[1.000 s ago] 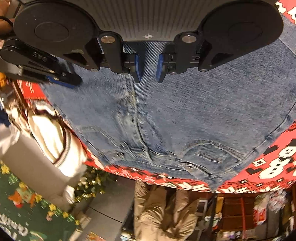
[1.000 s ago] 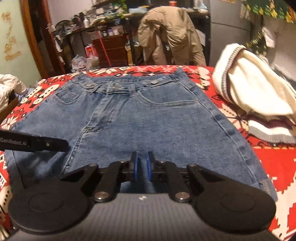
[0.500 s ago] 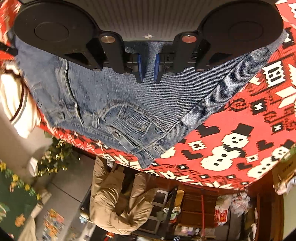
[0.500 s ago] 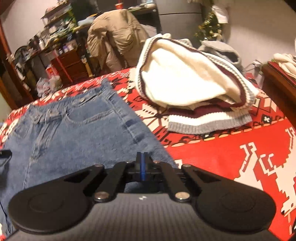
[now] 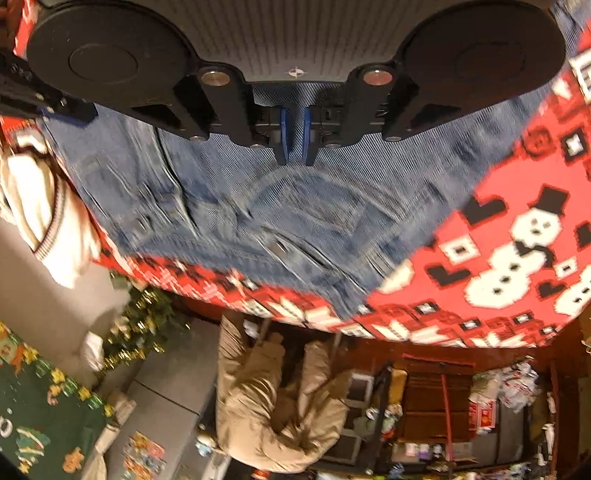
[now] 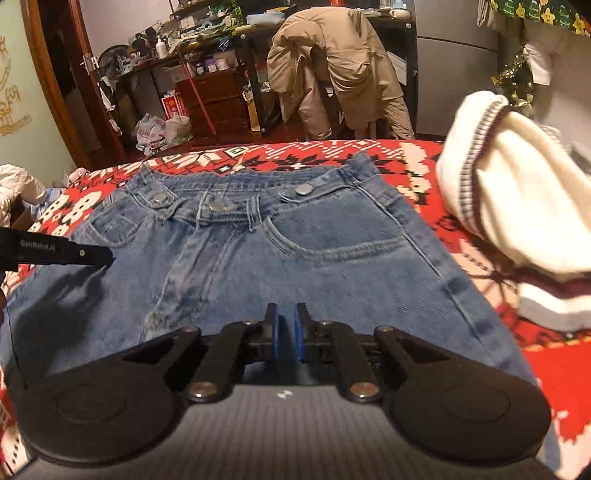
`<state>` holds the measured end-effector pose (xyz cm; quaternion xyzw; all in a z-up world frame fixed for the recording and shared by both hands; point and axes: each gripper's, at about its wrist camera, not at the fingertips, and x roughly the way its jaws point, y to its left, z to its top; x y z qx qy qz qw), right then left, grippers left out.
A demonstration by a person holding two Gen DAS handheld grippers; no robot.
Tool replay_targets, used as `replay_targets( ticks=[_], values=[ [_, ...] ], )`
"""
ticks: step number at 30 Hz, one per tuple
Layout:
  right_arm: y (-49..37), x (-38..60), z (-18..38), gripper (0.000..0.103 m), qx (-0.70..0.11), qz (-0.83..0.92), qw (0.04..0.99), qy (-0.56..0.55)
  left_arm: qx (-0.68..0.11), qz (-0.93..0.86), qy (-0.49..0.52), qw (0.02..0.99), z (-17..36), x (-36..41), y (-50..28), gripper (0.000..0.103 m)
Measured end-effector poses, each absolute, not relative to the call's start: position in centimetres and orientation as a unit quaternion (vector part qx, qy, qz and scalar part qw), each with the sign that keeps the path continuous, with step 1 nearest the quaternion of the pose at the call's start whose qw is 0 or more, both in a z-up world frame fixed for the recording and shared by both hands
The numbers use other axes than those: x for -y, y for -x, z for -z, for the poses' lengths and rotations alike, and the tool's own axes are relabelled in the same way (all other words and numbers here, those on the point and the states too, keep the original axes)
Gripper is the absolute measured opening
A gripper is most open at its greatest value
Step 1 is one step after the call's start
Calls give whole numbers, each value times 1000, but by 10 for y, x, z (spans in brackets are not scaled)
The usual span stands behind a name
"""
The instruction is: Fold clothes
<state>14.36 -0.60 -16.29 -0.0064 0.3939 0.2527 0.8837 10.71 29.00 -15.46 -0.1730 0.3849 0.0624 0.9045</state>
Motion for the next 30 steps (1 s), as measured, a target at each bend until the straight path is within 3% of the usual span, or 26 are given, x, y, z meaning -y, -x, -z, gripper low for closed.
replay_targets(
  ticks=[14, 21, 30],
  values=[
    [-188, -100, 170, 10, -384, -293, 875, 29, -375, -93, 221, 895, 158, -316, -110, 5],
    [-188, -116, 146, 10, -361, -294, 885, 23, -344, -135, 261, 892, 152, -337, -99, 6],
    [-233, -151, 174, 5, -398, -275, 875, 29, -347, -203, 281, 871, 159, -368, -90, 6]
  ],
)
